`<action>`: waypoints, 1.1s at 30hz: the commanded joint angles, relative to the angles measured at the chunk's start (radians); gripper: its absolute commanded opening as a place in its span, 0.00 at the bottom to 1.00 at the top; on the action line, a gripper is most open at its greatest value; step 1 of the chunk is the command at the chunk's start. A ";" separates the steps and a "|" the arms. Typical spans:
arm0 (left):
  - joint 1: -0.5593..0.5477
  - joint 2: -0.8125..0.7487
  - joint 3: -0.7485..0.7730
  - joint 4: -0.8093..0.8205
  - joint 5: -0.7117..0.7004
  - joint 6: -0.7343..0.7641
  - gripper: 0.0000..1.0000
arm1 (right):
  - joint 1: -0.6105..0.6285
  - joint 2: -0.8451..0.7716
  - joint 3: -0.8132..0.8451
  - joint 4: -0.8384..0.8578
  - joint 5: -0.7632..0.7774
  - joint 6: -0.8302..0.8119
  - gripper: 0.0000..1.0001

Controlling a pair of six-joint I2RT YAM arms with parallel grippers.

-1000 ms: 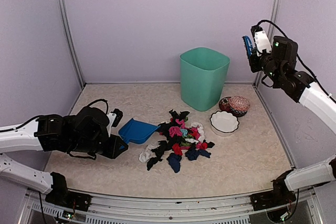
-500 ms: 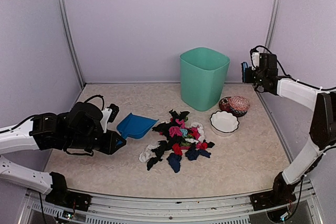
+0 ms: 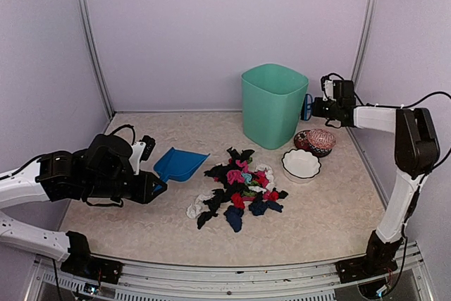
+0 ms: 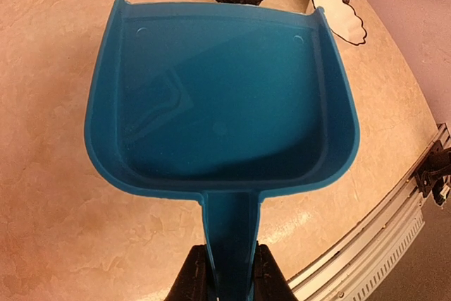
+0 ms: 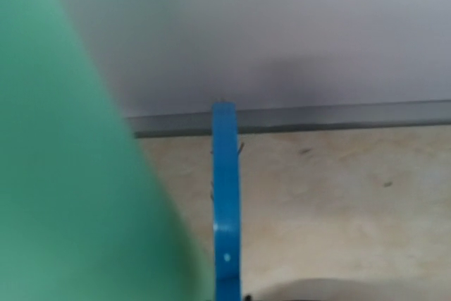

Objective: Sweep away the paper scraps from the table
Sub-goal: Move the trash bin to the center of the board.

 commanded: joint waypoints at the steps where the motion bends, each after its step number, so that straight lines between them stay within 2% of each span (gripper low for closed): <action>1: 0.007 -0.004 -0.011 0.035 0.012 0.008 0.00 | 0.049 0.057 0.052 0.051 -0.034 0.040 0.00; 15: 0.021 -0.035 -0.028 0.031 0.002 0.009 0.00 | 0.215 0.195 0.164 0.054 0.027 0.110 0.00; 21: 0.025 -0.046 -0.035 0.032 0.013 0.011 0.00 | 0.289 0.271 0.299 0.006 -0.012 0.076 0.00; 33: 0.018 -0.081 -0.060 -0.029 0.032 -0.041 0.00 | 0.408 0.348 0.437 -0.037 -0.164 -0.043 0.00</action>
